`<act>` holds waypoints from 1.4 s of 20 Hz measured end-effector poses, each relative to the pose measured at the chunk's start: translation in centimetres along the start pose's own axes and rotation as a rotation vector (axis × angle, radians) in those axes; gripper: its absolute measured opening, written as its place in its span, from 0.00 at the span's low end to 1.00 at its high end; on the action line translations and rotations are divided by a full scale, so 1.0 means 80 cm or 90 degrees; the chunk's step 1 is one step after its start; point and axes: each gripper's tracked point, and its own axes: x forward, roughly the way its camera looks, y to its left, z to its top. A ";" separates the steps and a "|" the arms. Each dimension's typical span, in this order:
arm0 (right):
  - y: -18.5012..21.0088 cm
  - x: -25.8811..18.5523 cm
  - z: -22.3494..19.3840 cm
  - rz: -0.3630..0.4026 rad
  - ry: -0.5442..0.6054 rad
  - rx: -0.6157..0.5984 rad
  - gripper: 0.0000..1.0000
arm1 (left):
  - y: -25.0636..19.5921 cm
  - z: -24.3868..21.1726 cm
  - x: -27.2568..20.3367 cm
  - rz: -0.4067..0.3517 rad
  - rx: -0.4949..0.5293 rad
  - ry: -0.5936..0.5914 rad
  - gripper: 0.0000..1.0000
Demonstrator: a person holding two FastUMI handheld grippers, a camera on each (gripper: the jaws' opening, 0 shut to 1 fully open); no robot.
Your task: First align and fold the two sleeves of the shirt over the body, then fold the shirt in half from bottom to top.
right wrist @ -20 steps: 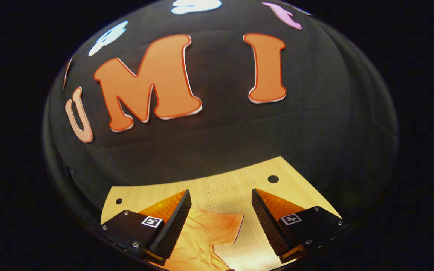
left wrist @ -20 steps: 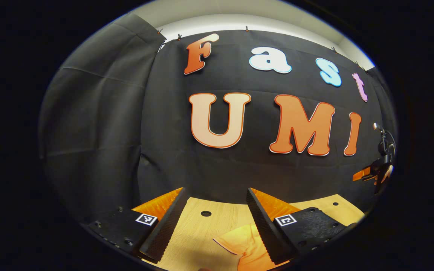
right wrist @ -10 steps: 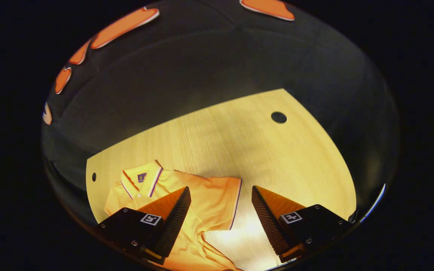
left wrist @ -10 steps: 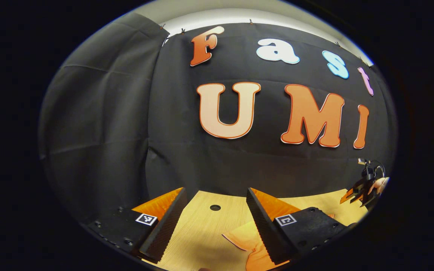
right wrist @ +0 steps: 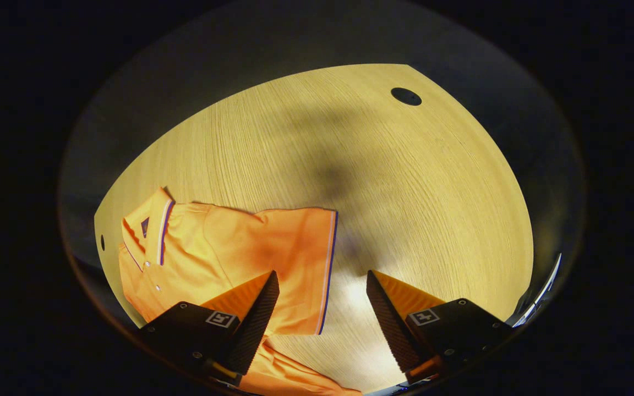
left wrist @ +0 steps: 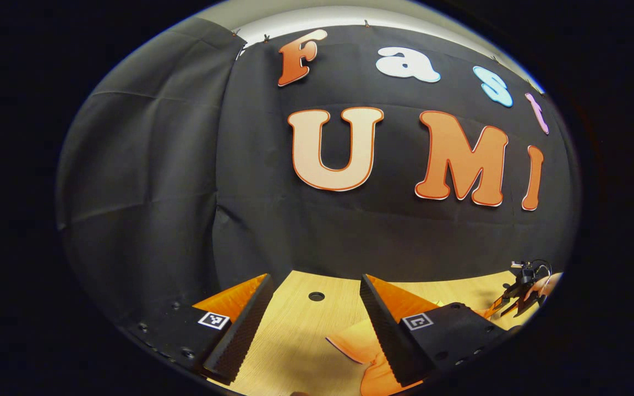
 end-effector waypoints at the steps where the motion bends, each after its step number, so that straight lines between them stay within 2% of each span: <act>1: 0.003 0.003 -0.001 0.001 0.002 0.006 0.91 | 0.000 -0.001 0.002 0.000 0.002 0.002 0.98; 8: 0.004 0.022 -0.006 -0.019 0.012 -0.008 0.71 | 0.006 -0.007 0.008 0.006 0.008 0.012 0.97; 10: 0.008 0.023 -0.010 -0.017 0.015 -0.011 0.63 | 0.008 -0.008 0.009 0.009 0.007 0.014 0.98; 11: 0.010 0.023 -0.011 -0.016 0.016 -0.012 0.49 | 0.010 -0.010 0.009 0.009 0.008 0.015 0.98; 12: 0.011 0.023 -0.012 -0.014 0.016 -0.012 0.53 | 0.011 -0.010 0.009 0.009 0.006 0.017 0.98; 13: 0.015 0.023 -0.013 -0.005 0.015 -0.007 0.33 | 0.010 -0.011 0.007 0.007 0.002 0.018 0.98; 14: 0.017 0.023 -0.014 0.002 0.017 0.002 0.26 | 0.009 -0.011 0.006 0.005 -0.001 0.019 0.98; 15: 0.020 0.022 -0.017 0.007 0.019 0.001 0.12 | 0.009 -0.012 0.005 0.003 -0.003 0.020 0.98; 16: 0.018 0.020 -0.018 0.008 0.017 0.001 0.11 | 0.010 -0.011 0.004 0.002 -0.003 0.018 0.98; 17: 0.018 0.013 -0.013 0.012 0.010 0.008 0.01 | 0.013 -0.012 0.002 0.001 -0.001 0.016 0.98; 21: 0.025 -0.011 -0.002 0.017 -0.029 0.011 0.01 | 0.027 -0.008 -0.003 0.000 0.003 0.008 0.98; 28: 0.057 -0.075 0.020 0.002 -0.110 -0.084 0.01 | 0.051 -0.012 -0.005 -0.009 -0.008 0.011 0.98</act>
